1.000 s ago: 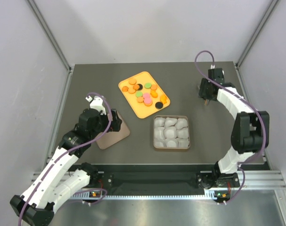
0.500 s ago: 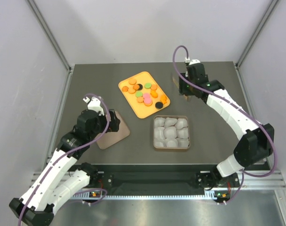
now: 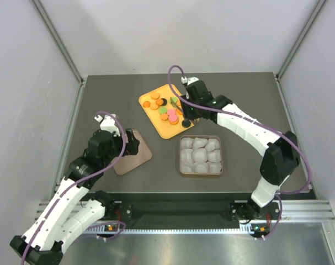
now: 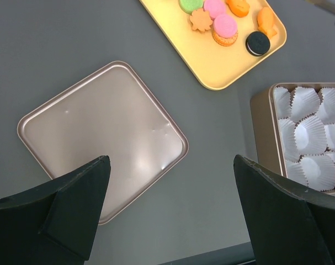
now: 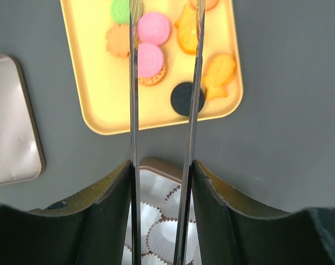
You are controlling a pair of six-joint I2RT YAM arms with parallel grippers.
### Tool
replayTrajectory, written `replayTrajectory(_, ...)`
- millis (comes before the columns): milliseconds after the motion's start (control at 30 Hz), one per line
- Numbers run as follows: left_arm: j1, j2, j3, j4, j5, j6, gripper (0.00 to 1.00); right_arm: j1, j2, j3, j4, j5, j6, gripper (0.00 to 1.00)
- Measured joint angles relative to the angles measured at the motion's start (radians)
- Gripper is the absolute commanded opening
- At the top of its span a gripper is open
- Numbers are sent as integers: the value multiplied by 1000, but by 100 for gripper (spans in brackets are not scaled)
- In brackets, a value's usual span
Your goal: Pack the cookies
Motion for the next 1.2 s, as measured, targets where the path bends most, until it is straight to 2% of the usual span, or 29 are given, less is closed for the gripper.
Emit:
replayTrajectory(400,0,0,-10,0,0,0,98,90,25,-3,-12,34,11,44)
replayTrajectory(733,0,0,-11,0,0,-1,98,108,57,-36,-9,54,23,42)
replayTrajectory(1200,0,1,-11,0,0,-1,98,122,69,-64,-8,74,26,45)
